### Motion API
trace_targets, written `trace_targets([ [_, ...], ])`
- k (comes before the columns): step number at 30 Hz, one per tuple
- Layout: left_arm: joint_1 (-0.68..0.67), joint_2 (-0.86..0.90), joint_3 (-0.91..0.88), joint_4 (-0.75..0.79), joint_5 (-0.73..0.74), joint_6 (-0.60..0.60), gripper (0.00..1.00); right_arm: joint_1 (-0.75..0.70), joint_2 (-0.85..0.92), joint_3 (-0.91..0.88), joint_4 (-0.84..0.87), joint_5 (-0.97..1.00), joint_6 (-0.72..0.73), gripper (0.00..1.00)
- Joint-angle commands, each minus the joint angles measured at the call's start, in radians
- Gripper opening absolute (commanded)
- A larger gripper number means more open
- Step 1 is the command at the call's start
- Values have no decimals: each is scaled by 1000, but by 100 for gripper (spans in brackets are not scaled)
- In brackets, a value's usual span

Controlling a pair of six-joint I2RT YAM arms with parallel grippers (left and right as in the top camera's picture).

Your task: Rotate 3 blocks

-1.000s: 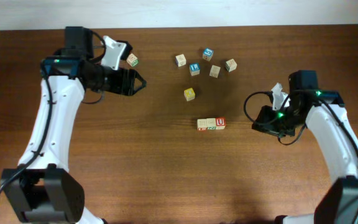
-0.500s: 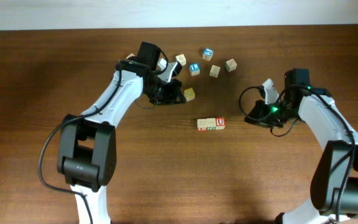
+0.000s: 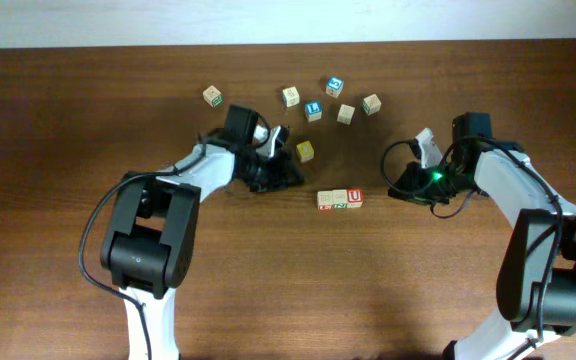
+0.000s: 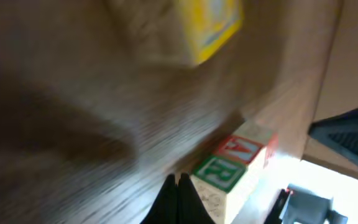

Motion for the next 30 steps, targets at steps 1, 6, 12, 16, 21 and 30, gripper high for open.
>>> trace_targets([
  [1,2,7,-74,89,18,-58,0,0,24,0,24,-17,33,4],
  [6,-44,7,-76,140,15,-49,0,38,84,0,47,-17,35,4],
  [12,-67,2,-76,87,15,-50,0,65,98,0,78,-16,53,4],
  [16,-67,-41,-76,42,-39,-50,0,65,99,0,79,-15,61,4],
  [21,-69,-109,-76,-35,-98,-50,0,65,99,0,82,-13,104,4],
  [30,-69,-113,-76,3,14,-80,0,65,99,0,90,-13,147,4],
])
